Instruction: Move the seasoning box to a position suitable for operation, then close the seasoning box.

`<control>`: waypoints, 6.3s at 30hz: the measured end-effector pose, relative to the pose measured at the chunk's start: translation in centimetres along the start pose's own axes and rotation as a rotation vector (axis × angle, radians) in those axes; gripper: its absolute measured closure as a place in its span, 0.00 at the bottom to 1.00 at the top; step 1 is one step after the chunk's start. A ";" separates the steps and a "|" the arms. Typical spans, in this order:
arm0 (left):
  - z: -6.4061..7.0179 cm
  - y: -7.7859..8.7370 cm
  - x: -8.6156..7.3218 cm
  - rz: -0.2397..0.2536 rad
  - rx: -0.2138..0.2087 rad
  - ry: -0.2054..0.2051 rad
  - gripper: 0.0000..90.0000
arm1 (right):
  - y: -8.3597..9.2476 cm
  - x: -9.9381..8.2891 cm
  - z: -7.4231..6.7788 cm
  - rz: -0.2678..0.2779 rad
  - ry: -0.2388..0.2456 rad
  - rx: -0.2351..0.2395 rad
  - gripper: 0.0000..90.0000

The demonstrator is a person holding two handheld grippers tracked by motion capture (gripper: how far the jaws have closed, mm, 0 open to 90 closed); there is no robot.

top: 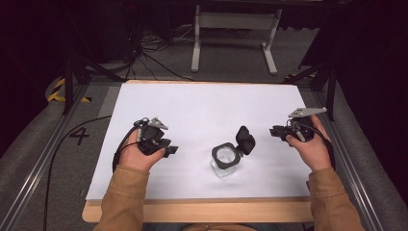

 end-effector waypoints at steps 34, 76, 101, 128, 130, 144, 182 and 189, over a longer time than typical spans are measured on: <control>6.0 -1.6 2.0 -0.066 -0.170 -0.166 0.89 | 2.4 2.4 -7.0 0.108 0.104 0.205 1.00; 9.4 -6.5 2.3 -0.026 -0.174 -0.160 1.00 | 1.3 3.0 -9.6 0.144 0.160 0.251 1.00; 9.5 -6.5 2.3 -0.036 -0.201 -0.160 1.00 | -4.4 1.3 -13.9 -0.028 0.247 0.356 1.00; 2.8 0.6 3.3 0.145 -0.089 -0.010 0.92 | -0.9 -1.1 -7.8 -0.062 0.155 0.311 1.00; 2.7 0.7 3.1 0.146 -0.084 -0.009 0.92 | -1.7 -1.4 -7.9 -0.098 0.162 0.328 1.00; 2.7 0.6 2.6 0.136 -0.078 0.002 0.94 | -5.3 -2.5 -7.8 -0.195 0.145 0.348 1.00; 4.6 -4.5 2.4 0.048 -0.131 -0.071 1.00 | -0.9 -1.1 -3.6 -0.012 0.077 0.155 1.00; 5.8 -7.7 3.3 0.024 -0.147 -0.108 0.99 | 2.8 -2.1 -1.8 0.045 0.026 0.079 1.00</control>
Point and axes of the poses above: each handheld gripper's, and its own axes: y roughly backward along the jaws, x roughly out of its top, z roughly to its right, the point moved 4 cm from there along -y, roughly forward along the jaws, and after that the axes turned 7 degrees about x, right-handed, at the moved point
